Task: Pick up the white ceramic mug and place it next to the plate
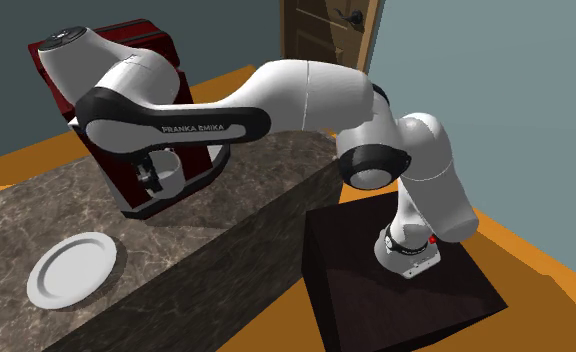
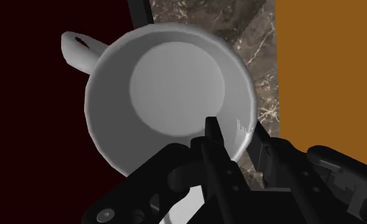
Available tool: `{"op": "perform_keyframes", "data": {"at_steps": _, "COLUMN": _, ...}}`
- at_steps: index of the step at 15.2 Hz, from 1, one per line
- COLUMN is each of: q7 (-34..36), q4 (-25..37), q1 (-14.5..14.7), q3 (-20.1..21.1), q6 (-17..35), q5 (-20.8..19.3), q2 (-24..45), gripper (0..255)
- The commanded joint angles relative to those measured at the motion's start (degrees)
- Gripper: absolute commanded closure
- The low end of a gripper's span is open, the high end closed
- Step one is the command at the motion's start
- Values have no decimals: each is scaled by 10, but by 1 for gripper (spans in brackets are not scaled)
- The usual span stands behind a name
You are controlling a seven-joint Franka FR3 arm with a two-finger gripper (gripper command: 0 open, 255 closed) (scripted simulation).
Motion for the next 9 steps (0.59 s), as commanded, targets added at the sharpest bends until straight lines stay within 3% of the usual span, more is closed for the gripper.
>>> {"op": "perform_keyframes", "data": {"at_steps": 1, "q7": 6, "q4": 48, "q1": -6, "q3": 4, "q6": -10, "q5": 8, "q2": 34, "gripper": 255}}
{"op": "perform_keyframes", "data": {"at_steps": 9, "q7": 5, "q4": -64, "q1": 12, "q3": 2, "q6": 72, "q5": 0, "q2": 5, "gripper": 255}}
